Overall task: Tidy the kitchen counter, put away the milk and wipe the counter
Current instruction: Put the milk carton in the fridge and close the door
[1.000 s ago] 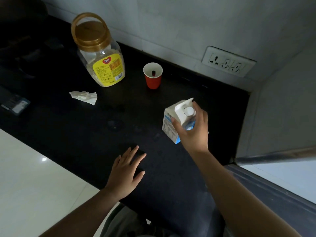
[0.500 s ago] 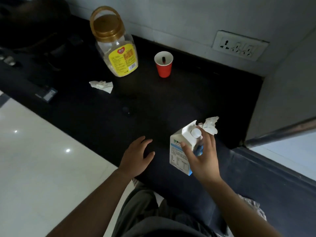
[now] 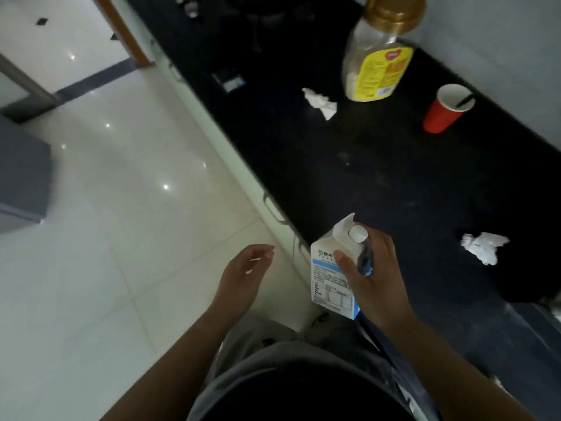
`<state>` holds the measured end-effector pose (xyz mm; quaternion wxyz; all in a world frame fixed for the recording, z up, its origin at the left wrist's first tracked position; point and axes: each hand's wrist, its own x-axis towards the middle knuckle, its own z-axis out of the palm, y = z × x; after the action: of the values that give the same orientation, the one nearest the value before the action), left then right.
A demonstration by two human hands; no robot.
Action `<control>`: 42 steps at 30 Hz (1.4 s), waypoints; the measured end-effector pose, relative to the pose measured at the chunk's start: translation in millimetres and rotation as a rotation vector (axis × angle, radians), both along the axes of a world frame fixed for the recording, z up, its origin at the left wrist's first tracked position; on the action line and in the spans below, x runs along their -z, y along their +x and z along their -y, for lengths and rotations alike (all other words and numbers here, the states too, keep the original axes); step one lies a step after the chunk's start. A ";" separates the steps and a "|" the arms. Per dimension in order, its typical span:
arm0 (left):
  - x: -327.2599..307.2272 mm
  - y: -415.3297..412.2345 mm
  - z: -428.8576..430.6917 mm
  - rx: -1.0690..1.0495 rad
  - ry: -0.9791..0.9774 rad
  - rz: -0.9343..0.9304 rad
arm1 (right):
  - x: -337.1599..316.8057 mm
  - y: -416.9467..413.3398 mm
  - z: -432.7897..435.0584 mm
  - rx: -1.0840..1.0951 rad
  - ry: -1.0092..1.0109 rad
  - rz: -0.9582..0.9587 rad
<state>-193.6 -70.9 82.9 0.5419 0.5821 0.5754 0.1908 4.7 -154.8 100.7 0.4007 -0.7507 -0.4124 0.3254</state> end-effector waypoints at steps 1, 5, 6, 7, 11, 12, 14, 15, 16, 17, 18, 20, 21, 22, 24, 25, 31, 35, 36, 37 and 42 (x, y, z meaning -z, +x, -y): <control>-0.5 -18.5 -1.5 -0.042 -0.008 0.002 | -0.6 -16.1 -7.9 -0.039 0.001 -0.007; -8.4 -102.8 -6.3 -0.164 0.005 -0.004 | -2.0 -90.2 -43.1 -0.198 0.012 0.003; -11.2 -125.9 -7.1 -0.184 0.009 -0.003 | -2.4 -110.6 -53.1 -0.235 0.014 0.011; -13.4 -150.2 -7.7 -0.198 0.009 -0.007 | -2.4 -132.3 -63.9 -0.276 0.017 0.016; -20.7 -247.3 -12.0 -0.257 0.018 -0.061 | 0.3 -226.8 -109.5 -0.483 0.056 0.053; -20.7 -270.3 -12.9 -0.297 0.018 -0.069 | 1.3 -250.4 -120.8 -0.549 0.072 0.065; -19.4 -313.8 -11.6 -0.421 0.014 -0.070 | 1.2 -295.0 -141.3 -0.665 0.104 0.081; -19.0 -333.4 -9.3 -0.492 0.010 -0.069 | -0.5 -315.9 -150.7 -0.711 0.113 0.072; -18.2 -351.8 -6.2 -0.563 0.003 -0.068 | -2.6 -336.0 -160.0 -0.755 0.125 0.056; -17.1 -367.6 -2.9 -0.627 -0.005 -0.065 | -4.3 -354.0 -168.7 -0.796 0.135 0.044; -15.4 -381.3 0.2 -0.688 -0.014 -0.063 | -5.7 -370.7 -176.8 -0.839 0.144 0.041; -11.1 -403.8 3.7 -0.802 -0.024 -0.060 | -6.4 -400.5 -192.1 -0.930 0.155 0.043; -8.5 -413.2 3.5 -0.852 -0.028 -0.057 | -6.2 -414.0 -200.0 -0.971 0.160 0.044; -6.4 -421.9 2.4 -0.895 -0.032 -0.057 | -5.6 -427.0 -208.4 -1.007 0.164 0.046; -3.1 -437.1 -2.9 -0.965 -0.046 -0.057 | -4.3 -451.3 -226.3 -1.072 0.174 0.051; -1.4 -444.0 -7.1 -0.994 -0.055 -0.051 | -3.2 -462.0 -236.1 -1.099 0.180 0.054; 11.2 -495.0 -70.7 -1.093 -0.087 -0.009 | 10.5 -522.8 -321.9 -1.157 0.194 0.070; 9.3 -542.0 -153.0 -1.148 -0.050 -0.009 | 6.9 -571.0 -408.0 -1.189 0.217 0.067; 5.6 -552.9 -175.1 -1.158 -0.034 -0.009 | 2.1 -583.3 -431.3 -1.198 0.229 0.068; 1.4 -562.9 -196.4 -1.167 -0.018 -0.009 | -3.0 -595.2 -454.2 -1.204 0.245 0.066; -12.1 -607.8 -284.7 -1.176 0.030 -0.009 | -14.2 -651.8 -549.0 -1.263 0.258 0.047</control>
<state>-801.4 213.9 95.0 0.3342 0.1735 0.8013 0.4649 -647.0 394.2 114.9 0.2099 -0.3157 -0.8194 0.4298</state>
